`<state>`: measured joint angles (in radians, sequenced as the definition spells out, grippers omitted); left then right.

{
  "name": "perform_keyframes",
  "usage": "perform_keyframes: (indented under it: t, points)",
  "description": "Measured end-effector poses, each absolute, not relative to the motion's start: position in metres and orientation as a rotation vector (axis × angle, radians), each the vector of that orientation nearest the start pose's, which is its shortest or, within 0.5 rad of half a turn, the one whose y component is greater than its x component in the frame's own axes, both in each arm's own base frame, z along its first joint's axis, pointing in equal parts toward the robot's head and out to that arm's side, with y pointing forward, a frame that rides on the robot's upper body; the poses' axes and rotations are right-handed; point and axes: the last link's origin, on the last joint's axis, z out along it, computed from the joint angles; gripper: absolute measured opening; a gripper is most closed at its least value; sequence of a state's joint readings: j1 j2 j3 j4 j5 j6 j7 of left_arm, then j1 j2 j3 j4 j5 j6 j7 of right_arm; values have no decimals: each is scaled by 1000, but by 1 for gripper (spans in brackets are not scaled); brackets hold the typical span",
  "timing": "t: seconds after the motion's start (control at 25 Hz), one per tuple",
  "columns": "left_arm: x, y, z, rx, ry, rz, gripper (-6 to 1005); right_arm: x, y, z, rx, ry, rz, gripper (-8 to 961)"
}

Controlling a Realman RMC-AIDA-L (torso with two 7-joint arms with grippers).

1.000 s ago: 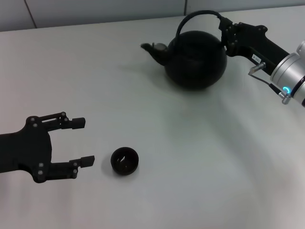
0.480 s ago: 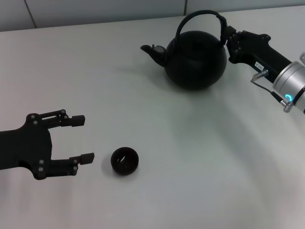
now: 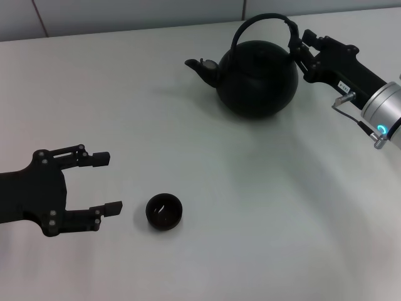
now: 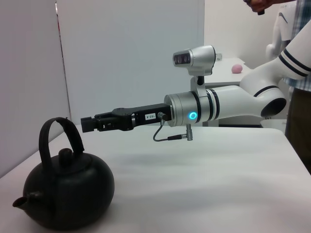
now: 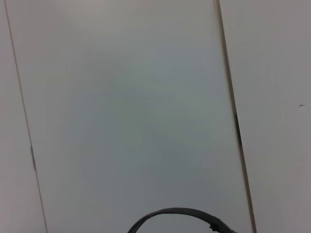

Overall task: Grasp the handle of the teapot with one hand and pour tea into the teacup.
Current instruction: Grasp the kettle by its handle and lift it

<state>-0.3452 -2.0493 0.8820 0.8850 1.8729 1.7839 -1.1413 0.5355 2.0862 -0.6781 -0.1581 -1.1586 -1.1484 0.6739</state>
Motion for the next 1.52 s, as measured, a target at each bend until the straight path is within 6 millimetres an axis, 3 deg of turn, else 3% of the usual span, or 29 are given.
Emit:
perform_keyframes:
  t: [0.28, 0.72, 1.52]
  points:
    - [-265, 277, 27, -2878, -87, -685, 783, 305, 357, -14, -1907, 635, 850, 467]
    - [-266, 275, 26, -2874, -96, -689, 783, 312, 350, -8, -1871, 634, 865, 678]
    - [-264, 275, 24, -2880, -89, -692, 782, 307, 380, -21, -1877, 728, 738, 679]
